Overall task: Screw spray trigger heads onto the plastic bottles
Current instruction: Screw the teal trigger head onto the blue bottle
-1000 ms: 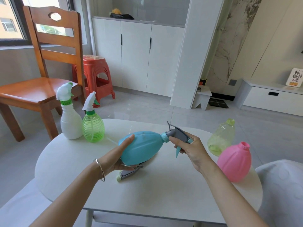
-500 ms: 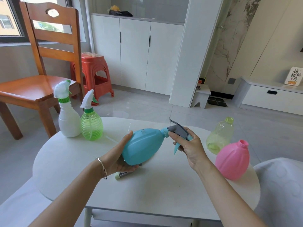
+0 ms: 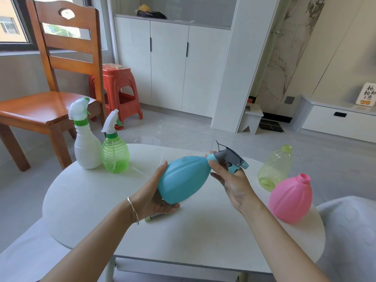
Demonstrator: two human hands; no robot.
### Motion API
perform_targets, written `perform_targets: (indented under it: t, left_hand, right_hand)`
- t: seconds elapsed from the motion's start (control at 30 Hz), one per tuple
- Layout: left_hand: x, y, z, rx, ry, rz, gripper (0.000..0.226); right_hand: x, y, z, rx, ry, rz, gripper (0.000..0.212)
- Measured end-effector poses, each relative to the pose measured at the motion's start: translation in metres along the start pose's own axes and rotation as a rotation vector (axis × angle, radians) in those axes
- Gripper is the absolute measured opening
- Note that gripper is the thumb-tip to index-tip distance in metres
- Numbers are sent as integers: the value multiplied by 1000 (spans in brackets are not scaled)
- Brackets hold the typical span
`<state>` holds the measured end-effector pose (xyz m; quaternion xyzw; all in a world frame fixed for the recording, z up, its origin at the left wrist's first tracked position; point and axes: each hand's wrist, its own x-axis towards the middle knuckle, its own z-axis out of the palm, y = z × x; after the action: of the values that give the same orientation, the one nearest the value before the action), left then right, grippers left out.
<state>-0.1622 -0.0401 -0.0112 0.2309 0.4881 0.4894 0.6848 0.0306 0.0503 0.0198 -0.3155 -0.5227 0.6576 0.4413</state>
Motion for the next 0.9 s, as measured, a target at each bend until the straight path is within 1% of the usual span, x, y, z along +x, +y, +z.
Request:
perform_targets:
  t: [0.07, 0.1, 0.17, 0.23, 0.27, 0.3, 0.33, 0.4, 0.43, 0.47, 0.5, 0.57, 0.6, 0.67, 0.7, 0.73, 0.77, 0.83, 0.9]
  left_hand:
    - [-2, 0, 0, 3, -11, -10, 83]
    - [-4, 1, 0, 5, -22, 15, 81]
    - [-5, 2, -1, 67, -51, 129, 74]
    - [-6, 1, -3, 189, -95, 272, 77]
    - [-6, 1, -4, 216, -121, 303, 79]
    - [-7, 1, -3, 198, -137, 281, 81]
    - [-9, 2, -2, 151, -140, 219, 79]
    - [-11, 3, 0, 126, -109, 135, 77]
    - [-10, 3, 0, 149, -90, 142, 75]
    - [-10, 2, 0, 169, -67, 186, 73]
    - [-9, 3, 0, 177, -49, 251, 72]
    - [-8, 3, -2, 208, -33, 359, 77]
    - [-9, 4, -3, 220, -64, 365, 77]
    - [-13, 5, 0, 157, -123, 242, 71]
    - [-14, 5, 1, 140, -127, 184, 69]
    - [-15, 4, 2, 146, -116, 176, 68]
    - [-14, 3, 1, 171, -103, 210, 68]
    - [-12, 2, -1, 222, -58, 330, 70]
    - [-15, 4, -1, 232, -92, 367, 73]
  right_hand:
    - [0, -1, 0, -20, -20, -21, 43]
    - [0, -1, 0, -20, -18, -28, 44]
    - [1, -2, -2, 15, 14, -21, 44]
    - [2, -1, -3, 70, 33, 5, 43]
    - [2, 0, -3, 87, 31, 17, 43]
    - [3, 1, -3, 96, 26, 24, 43]
    - [3, 2, -2, 102, 21, 30, 43]
    - [3, 3, -1, 110, 13, 40, 43]
    - [3, 3, -1, 115, 14, 43, 41]
    - [4, 3, -1, 125, 19, 44, 38]
    - [4, 3, -2, 136, 25, 44, 34]
    - [4, 3, -3, 150, 35, 54, 29]
    - [4, 3, -2, 152, 35, 60, 29]
    - [3, 5, 0, 163, 23, 65, 34]
    - [3, 5, 1, 171, 24, 68, 36]
    - [3, 4, 1, 177, 30, 71, 38]
    - [3, 4, 1, 183, 38, 75, 38]
    - [3, 3, -1, 200, 49, 88, 37]
    - [3, 3, 0, 209, 39, 97, 36]
